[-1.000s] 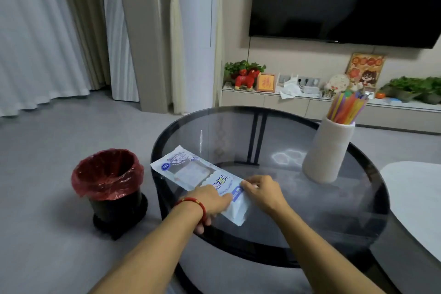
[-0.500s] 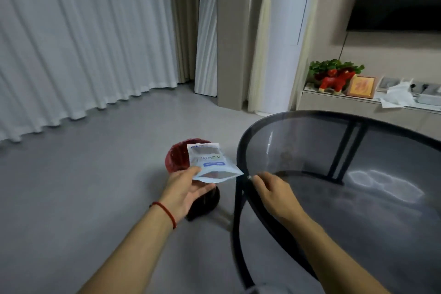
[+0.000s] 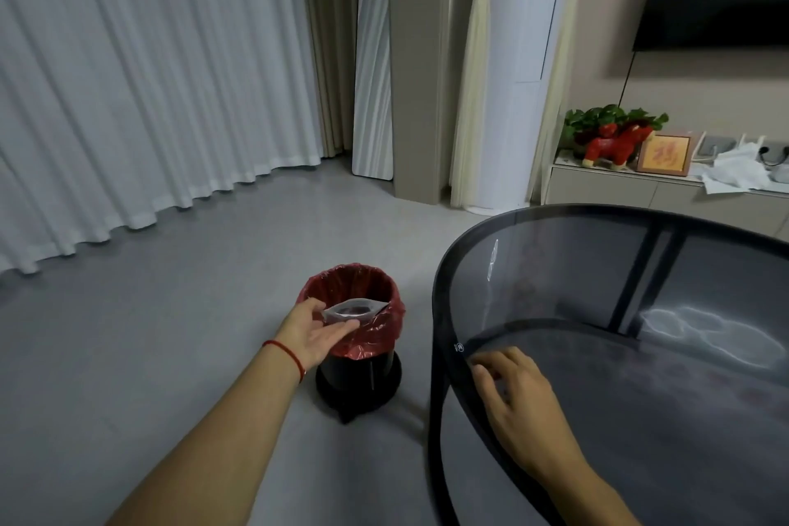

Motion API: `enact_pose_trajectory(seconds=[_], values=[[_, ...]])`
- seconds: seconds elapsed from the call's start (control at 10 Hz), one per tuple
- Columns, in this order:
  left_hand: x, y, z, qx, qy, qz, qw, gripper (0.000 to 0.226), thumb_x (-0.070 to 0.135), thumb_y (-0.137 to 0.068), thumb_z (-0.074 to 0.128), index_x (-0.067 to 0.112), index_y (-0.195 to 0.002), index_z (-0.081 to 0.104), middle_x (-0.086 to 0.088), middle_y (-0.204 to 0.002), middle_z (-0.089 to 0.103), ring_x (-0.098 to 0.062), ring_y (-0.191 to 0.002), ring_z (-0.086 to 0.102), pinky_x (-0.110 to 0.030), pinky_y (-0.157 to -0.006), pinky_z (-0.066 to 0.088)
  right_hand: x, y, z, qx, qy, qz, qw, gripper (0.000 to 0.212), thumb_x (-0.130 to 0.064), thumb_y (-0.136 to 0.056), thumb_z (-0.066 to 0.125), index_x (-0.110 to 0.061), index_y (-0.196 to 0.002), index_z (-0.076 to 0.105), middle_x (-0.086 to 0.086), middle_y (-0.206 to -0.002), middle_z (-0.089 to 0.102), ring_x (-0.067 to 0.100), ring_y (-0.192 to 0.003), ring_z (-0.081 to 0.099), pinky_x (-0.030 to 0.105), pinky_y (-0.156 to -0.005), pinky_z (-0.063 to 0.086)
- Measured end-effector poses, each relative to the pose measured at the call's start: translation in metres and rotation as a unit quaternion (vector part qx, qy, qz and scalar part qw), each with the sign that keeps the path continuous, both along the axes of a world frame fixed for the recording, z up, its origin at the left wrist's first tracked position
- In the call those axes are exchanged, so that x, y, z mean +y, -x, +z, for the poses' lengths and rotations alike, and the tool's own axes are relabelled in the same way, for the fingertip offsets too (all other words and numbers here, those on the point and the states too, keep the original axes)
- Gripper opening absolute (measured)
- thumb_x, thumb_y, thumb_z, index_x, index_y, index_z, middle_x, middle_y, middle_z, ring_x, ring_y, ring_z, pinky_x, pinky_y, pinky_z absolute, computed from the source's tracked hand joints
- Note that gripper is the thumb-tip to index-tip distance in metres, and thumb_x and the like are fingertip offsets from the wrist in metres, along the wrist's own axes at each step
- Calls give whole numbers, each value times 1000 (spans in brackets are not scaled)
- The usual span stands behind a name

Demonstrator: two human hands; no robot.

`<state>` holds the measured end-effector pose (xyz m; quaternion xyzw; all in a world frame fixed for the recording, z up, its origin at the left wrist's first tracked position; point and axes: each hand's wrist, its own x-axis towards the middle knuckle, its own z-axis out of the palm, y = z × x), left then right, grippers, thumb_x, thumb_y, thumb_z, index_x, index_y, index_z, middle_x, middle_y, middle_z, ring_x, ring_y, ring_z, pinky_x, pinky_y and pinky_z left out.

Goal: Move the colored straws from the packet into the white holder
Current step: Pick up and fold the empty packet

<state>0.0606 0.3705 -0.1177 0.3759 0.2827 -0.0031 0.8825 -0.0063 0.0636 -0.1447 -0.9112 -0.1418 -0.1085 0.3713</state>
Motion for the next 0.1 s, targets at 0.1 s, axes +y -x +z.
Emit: enact_pose_trajectory(seconds=[0.1], values=[[-23,50,12,22,-158,0,987,34,6,-97,51,-5,-128,50,-30,-123,57,-40,-97,67,-44,-85,57,-4,3,4,17,-56,-25,998,22,-29,-104,58,-23,-119,74,-15,-109,67,1,-97,63,17,-84,51]])
